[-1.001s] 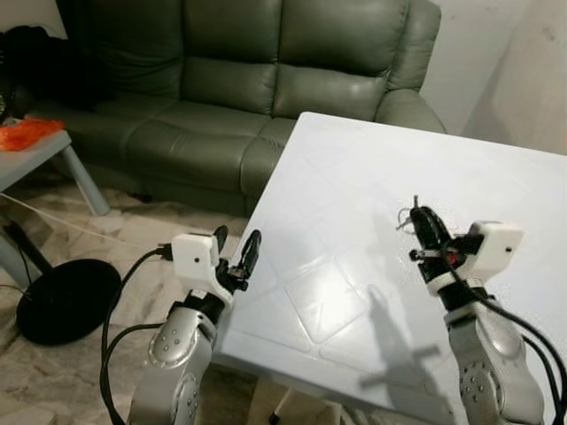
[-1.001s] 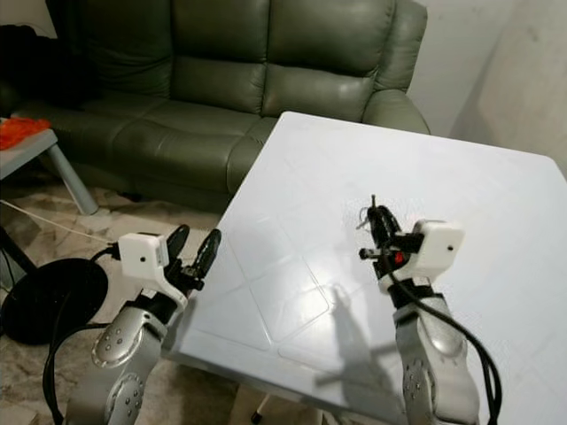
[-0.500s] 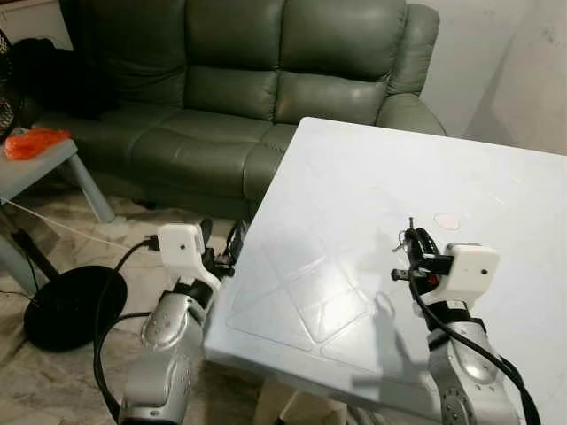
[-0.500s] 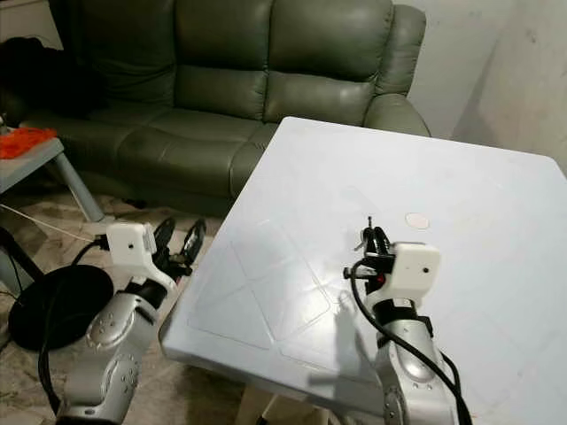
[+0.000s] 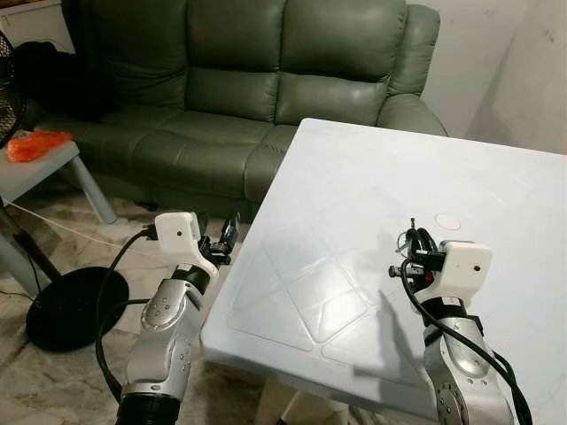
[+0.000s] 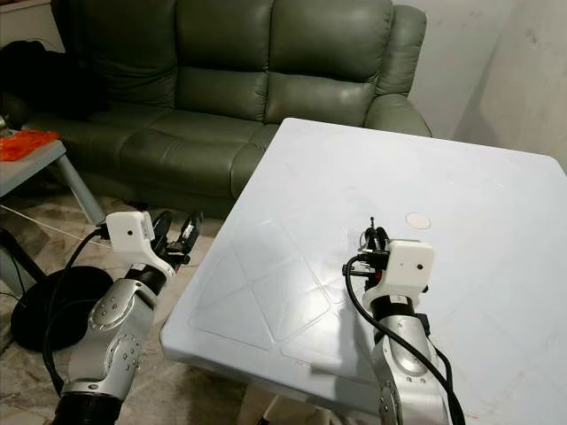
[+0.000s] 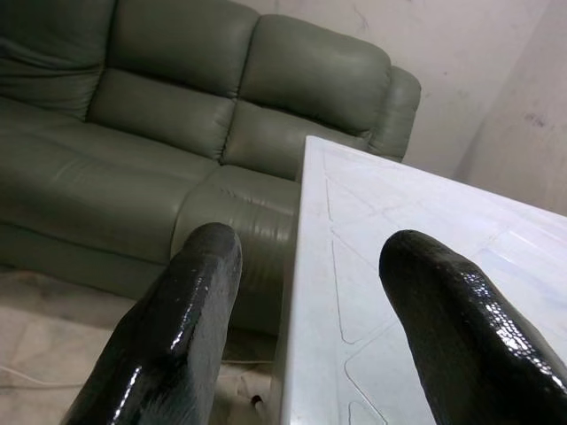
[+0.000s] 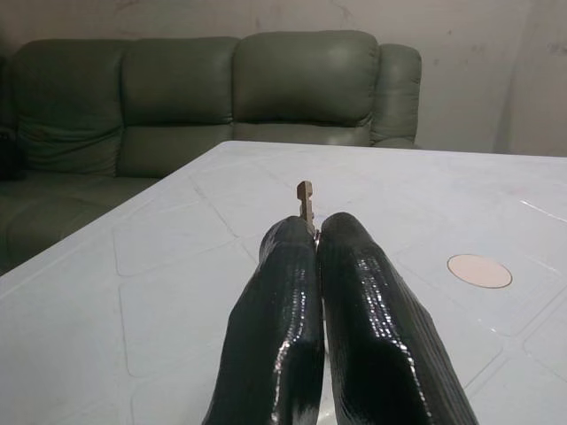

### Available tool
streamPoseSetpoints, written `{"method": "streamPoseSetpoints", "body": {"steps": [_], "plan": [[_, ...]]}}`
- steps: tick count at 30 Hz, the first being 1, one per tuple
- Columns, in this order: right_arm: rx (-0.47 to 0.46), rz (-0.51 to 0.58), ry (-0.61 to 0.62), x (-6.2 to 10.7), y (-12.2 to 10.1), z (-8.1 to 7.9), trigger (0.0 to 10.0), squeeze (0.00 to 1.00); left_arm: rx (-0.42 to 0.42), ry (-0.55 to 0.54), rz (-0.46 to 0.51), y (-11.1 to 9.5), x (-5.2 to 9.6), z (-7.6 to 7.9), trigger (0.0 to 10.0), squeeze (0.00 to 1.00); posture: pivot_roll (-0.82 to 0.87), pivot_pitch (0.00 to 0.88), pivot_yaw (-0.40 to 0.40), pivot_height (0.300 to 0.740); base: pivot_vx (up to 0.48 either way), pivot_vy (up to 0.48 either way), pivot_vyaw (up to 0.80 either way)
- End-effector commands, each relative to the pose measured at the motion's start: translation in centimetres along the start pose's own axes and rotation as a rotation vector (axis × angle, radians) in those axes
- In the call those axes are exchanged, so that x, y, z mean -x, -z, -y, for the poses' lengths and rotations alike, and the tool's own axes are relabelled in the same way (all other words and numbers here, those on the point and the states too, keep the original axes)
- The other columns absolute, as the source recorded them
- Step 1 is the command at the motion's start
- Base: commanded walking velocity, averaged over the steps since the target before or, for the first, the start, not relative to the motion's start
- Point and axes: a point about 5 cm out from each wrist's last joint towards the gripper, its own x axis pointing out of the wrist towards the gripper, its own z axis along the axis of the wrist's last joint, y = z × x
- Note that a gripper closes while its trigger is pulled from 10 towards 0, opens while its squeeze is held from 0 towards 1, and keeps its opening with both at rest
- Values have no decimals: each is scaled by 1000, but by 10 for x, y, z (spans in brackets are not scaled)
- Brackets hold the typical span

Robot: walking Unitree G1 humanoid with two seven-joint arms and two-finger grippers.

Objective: Hang keys on a hook

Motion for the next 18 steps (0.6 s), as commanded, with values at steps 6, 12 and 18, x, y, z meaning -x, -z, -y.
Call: {"method": "streamPoseSetpoints", "body": {"steps": [6,12,18], "plan": [[4,-13,5,1,2,-2,10000,0,9,-6,10,-2,-3,-1,10000,0,-6,40,1,740,0,-107,0],[-1,-24,10,1,3,-2,10000,0,11,-7,7,-2,-4,-1,10000,0,-7,40,2,740,0,0,0],[2,-27,9,1,3,-2,10000,0,16,-11,2,-2,-4,-1,10000,0,-7,39,1,740,0,0,-373]]}}
